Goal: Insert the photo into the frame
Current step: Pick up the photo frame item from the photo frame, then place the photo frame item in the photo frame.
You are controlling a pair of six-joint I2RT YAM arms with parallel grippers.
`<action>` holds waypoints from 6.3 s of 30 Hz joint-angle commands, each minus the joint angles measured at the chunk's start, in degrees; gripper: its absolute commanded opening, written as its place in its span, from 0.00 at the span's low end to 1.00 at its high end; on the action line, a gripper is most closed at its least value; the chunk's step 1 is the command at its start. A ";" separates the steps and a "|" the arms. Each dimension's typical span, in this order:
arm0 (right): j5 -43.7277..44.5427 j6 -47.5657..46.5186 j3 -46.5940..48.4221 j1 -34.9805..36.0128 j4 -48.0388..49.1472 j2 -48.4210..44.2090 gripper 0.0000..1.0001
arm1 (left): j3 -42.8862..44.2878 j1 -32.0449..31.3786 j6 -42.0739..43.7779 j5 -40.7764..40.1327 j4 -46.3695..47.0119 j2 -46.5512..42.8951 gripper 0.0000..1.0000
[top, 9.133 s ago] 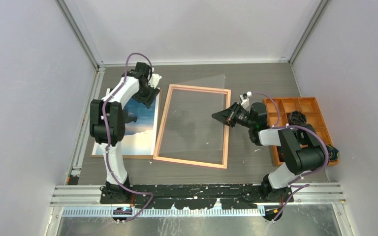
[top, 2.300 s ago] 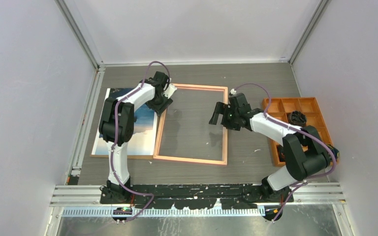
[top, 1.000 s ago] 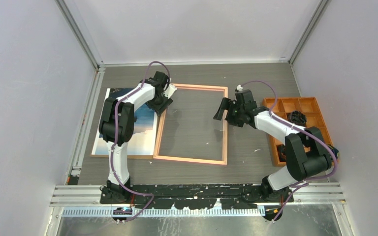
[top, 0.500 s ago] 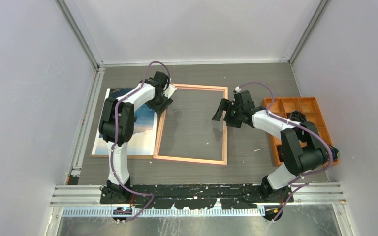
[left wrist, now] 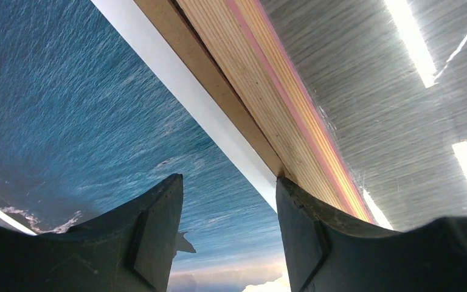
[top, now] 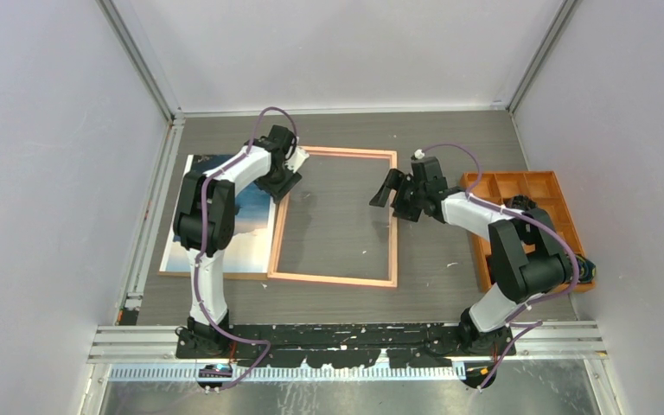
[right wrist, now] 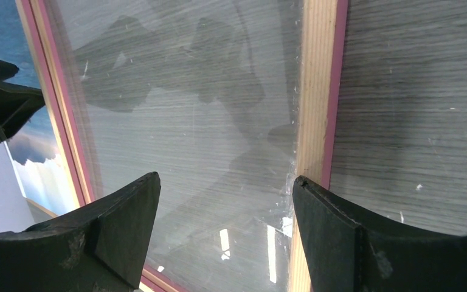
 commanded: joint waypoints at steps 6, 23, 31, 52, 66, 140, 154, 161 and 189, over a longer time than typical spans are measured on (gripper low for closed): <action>-7.62 6.95 -1.74 1.23 10.29 1.61 0.83 | 1.30 -0.73 -0.45 2.08 2.00 0.16 0.60; -16.04 19.75 -6.32 0.51 25.01 -5.65 0.82 | 0.23 -0.73 0.03 1.73 2.65 -0.44 0.60; -19.10 28.30 -10.46 -0.92 36.96 -6.99 0.82 | 0.20 -0.73 -0.07 1.60 2.70 -0.71 0.60; -22.10 34.46 -16.41 -2.86 52.55 2.58 0.61 | -0.52 -0.65 0.23 0.30 2.77 -1.71 0.59; -18.57 23.91 -12.43 0.12 37.12 -2.65 0.01 | -0.15 0.64 -1.24 3.51 1.60 -3.54 0.59; -23.75 24.31 -13.65 -3.47 44.49 8.87 0.01 | -0.86 8.25 -4.68 8.97 3.50 -4.15 0.60; -24.44 24.78 -14.27 -3.66 45.18 9.71 0.01 | -0.57 7.41 -4.75 8.70 3.75 -3.31 0.60; -22.71 25.46 -14.76 -4.36 47.03 9.64 0.01 | -1.17 6.55 -4.68 8.49 4.30 -2.45 0.60; -21.25 27.64 -15.18 -5.19 50.44 11.88 0.01 | -1.91 5.60 -3.50 8.34 5.95 -1.29 0.60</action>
